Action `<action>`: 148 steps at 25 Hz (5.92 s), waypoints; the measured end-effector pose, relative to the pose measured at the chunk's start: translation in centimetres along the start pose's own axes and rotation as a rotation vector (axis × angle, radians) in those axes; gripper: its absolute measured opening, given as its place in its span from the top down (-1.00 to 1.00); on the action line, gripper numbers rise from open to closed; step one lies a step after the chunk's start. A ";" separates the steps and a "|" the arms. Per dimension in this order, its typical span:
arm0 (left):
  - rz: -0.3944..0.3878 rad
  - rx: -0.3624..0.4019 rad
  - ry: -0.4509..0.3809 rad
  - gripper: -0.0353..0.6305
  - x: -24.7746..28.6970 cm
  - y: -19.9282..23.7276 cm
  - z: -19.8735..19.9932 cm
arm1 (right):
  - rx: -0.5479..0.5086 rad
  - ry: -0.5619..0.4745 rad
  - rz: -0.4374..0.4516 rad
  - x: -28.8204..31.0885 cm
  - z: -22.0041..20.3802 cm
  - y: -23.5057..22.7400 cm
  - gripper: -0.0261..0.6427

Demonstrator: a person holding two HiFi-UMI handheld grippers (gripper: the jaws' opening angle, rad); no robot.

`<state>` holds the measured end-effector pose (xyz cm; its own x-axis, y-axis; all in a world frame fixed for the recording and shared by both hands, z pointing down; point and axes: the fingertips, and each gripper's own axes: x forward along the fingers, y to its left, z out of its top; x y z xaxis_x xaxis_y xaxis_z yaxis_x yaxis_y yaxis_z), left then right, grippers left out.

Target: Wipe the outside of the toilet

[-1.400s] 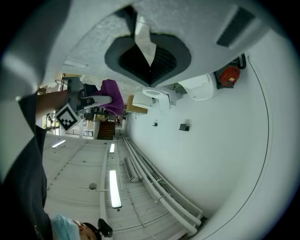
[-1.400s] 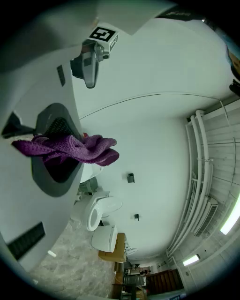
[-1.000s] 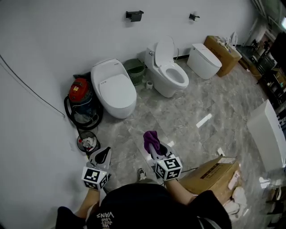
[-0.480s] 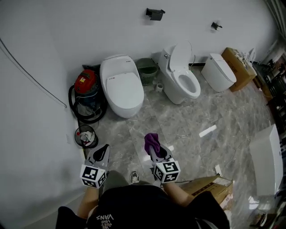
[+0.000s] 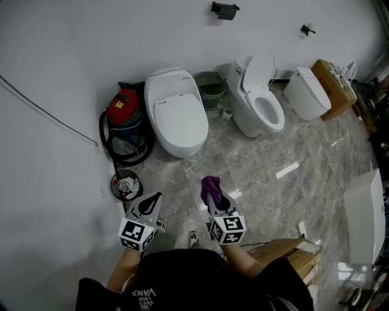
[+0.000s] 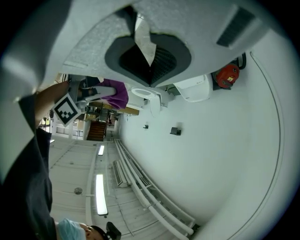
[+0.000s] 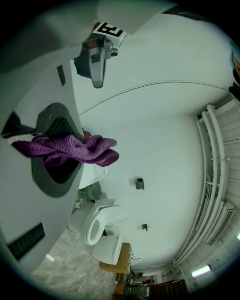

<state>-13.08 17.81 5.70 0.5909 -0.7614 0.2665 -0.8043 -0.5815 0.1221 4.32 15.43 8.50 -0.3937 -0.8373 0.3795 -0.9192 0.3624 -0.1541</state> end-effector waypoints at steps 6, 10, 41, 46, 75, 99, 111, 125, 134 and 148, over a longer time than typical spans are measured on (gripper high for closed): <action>-0.027 -0.010 -0.012 0.89 0.9 5.8 0.7 | -0.015 -0.014 -0.053 4.3 1.2 2.0 0.73; -0.040 -0.039 0.012 0.89 2.0 8.5 -0.5 | -0.043 -0.002 -0.062 7.2 1.5 2.5 0.73; 0.148 -0.117 -0.036 0.89 25.9 21.0 -28.7 | -0.144 -0.004 0.184 39.3 -24.8 -5.3 0.72; 0.169 -0.094 -0.061 0.89 27.7 22.4 -33.2 | -0.189 -0.081 0.208 43.2 -27.6 -6.1 0.72; 0.101 0.065 -0.211 0.89 38.7 24.6 -47.0 | -0.278 -0.291 0.406 50.4 -35.6 -13.8 0.72; 0.062 0.122 -0.186 0.89 42.3 20.0 -46.6 | -0.074 -0.380 0.056 57.1 -31.5 -38.8 0.72; 0.087 0.136 -0.208 0.89 39.6 21.7 -47.2 | -0.165 -0.472 0.019 50.2 -34.5 -35.2 0.73; 0.065 0.160 -0.196 0.89 38.4 22.7 -48.2 | -0.363 -0.402 0.428 50.6 -44.0 -14.6 0.72; 0.100 0.174 -0.174 0.89 37.8 22.9 -48.2 | -0.351 -0.402 0.437 54.9 -43.4 -12.0 0.72; 0.047 0.140 -0.160 0.89 42.4 20.6 -49.3 | -0.242 -0.332 0.230 52.8 -43.9 -26.9 0.72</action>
<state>-7.66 -12.33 66.66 0.5642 -0.8179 0.1126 -0.8214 -0.5698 -0.0238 8.62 -20.54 72.67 -0.6043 -0.7956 0.0418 -0.7951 0.6056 0.0323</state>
